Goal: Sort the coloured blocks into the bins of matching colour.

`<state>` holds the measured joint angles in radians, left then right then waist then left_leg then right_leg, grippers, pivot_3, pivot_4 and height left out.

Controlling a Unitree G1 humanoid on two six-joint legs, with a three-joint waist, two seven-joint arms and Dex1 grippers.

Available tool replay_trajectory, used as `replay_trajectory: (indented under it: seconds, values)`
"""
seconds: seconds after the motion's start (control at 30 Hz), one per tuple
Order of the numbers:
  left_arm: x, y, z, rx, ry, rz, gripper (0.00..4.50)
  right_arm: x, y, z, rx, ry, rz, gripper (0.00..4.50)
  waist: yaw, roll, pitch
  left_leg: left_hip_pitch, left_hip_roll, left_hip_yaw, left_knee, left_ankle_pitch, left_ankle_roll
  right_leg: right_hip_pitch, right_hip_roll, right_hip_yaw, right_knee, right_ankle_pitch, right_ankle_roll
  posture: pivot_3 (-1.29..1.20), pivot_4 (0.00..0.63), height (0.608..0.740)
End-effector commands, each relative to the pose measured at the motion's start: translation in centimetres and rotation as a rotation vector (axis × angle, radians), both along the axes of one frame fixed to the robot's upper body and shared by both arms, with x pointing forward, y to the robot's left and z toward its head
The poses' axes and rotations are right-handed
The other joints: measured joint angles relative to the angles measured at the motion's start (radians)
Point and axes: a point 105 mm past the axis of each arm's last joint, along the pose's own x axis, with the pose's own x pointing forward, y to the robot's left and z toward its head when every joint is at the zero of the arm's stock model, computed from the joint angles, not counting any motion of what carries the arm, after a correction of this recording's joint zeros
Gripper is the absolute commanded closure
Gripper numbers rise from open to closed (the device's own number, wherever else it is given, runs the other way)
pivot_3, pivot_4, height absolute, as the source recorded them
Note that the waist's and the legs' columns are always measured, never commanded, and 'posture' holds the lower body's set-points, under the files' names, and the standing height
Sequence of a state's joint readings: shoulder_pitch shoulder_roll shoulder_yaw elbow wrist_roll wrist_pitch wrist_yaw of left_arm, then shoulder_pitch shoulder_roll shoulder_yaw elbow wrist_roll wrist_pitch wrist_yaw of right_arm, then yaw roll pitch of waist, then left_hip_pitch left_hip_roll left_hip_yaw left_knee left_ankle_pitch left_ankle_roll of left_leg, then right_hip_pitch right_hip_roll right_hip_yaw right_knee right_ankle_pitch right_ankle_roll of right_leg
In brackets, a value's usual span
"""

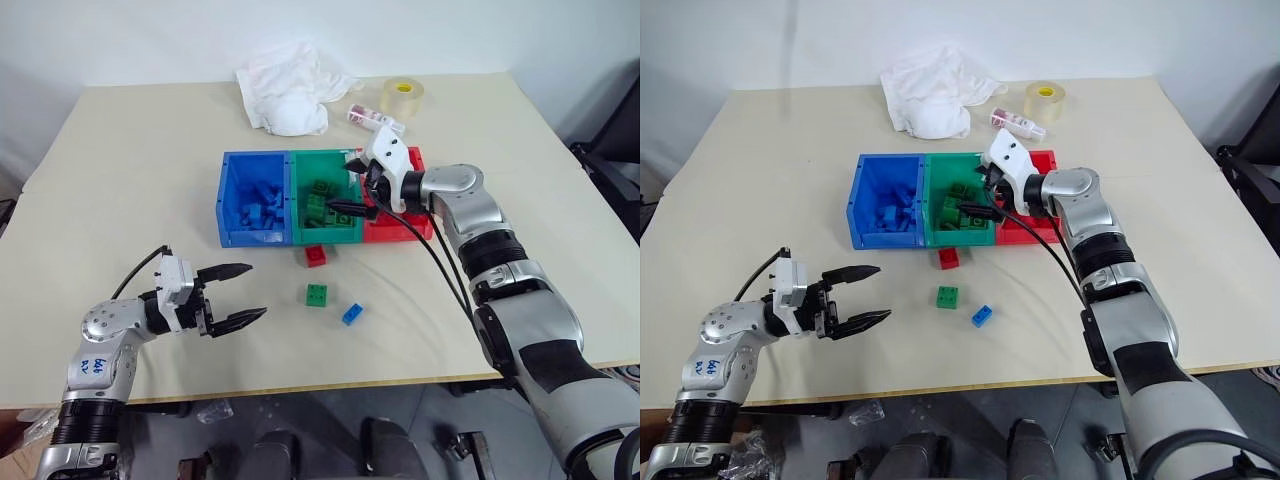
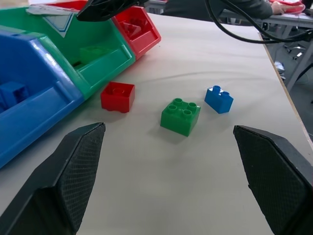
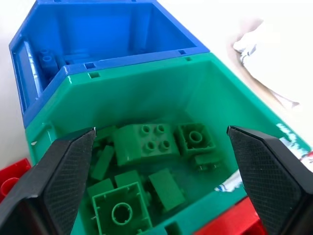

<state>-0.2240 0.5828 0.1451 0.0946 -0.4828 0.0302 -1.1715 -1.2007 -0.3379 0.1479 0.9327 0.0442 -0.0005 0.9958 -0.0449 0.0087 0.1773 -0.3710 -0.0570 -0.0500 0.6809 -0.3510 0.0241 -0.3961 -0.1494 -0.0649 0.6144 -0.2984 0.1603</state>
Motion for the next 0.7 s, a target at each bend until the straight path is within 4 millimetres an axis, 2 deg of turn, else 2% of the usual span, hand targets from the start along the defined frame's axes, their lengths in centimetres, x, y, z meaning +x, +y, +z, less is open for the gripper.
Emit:
replay_trajectory:
  seconds: [0.03, 0.23, 0.37, 0.47, 0.6, 0.7]
  values:
    - [0.1, -0.2, 0.3, -0.004, -0.022, -0.017, 0.0, -1.0, -1.0, 2.1, 0.02, -0.072, 0.046, 0.03, -0.003, 0.0, 0.0, 0.0, 0.0, 0.0, 0.0, 0.0, 0.0, 0.0, 0.0, 0.0, 0.0, 0.0, 0.0, 0.0, 0.15, 0.74]
    - [0.6, -0.5, 0.2, -0.005, -0.018, -0.041, 0.0, -6.2, -3.8, 0.4, -0.013, -0.033, 0.189, 0.03, 0.017, 0.0, 0.0, -0.001, 0.0, -0.002, 0.001, 0.0, 0.0, 0.0, 0.0, -0.001, 0.002, 0.0, 0.0, 0.0, 0.15, 0.74]
    - [1.2, -0.3, 0.3, 0.003, -0.015, -0.057, 0.0, -11.0, -7.7, -1.7, -0.076, 0.048, 0.218, 0.03, 0.027, 0.0, 0.0, -0.001, 0.0, 0.0, 0.002, 0.0, 0.0, 0.0, 0.0, -0.001, 0.0, 0.0, 0.0, 0.0, 0.15, 0.74]
    - [1.5, -0.1, 0.3, 0.01, -0.011, -0.063, 0.0, -13.7, -11.4, -3.6, -0.144, 0.152, 0.138, 0.03, 0.043, 0.0, 0.0, -0.001, 0.0, 0.0, 0.002, 0.0, 0.0, 0.002, 0.0, -0.001, -0.003, 0.0, 0.0, 0.0, 0.15, 0.74]
    - [1.7, 0.1, 0.3, 0.021, -0.005, -0.075, 0.0, -16.2, -15.5, -5.7, -0.231, 0.244, 0.021, 0.03, 0.047, 0.0, 0.0, -0.001, 0.0, 0.003, 0.003, 0.0, 0.0, 0.003, 0.0, 0.0, -0.004, 0.0, 0.0, 0.0, 0.15, 0.74]
    - [1.8, 0.2, 0.3, 0.022, -0.005, -0.079, 0.0, -16.8, -15.6, -6.0, -0.226, 0.265, 0.007, 0.03, 0.042, 0.0, 0.0, 0.0, 0.001, 0.005, 0.003, 0.0, 0.0, 0.003, 0.0, 0.001, -0.004, 0.0, 0.0, 0.0, 0.15, 0.74]
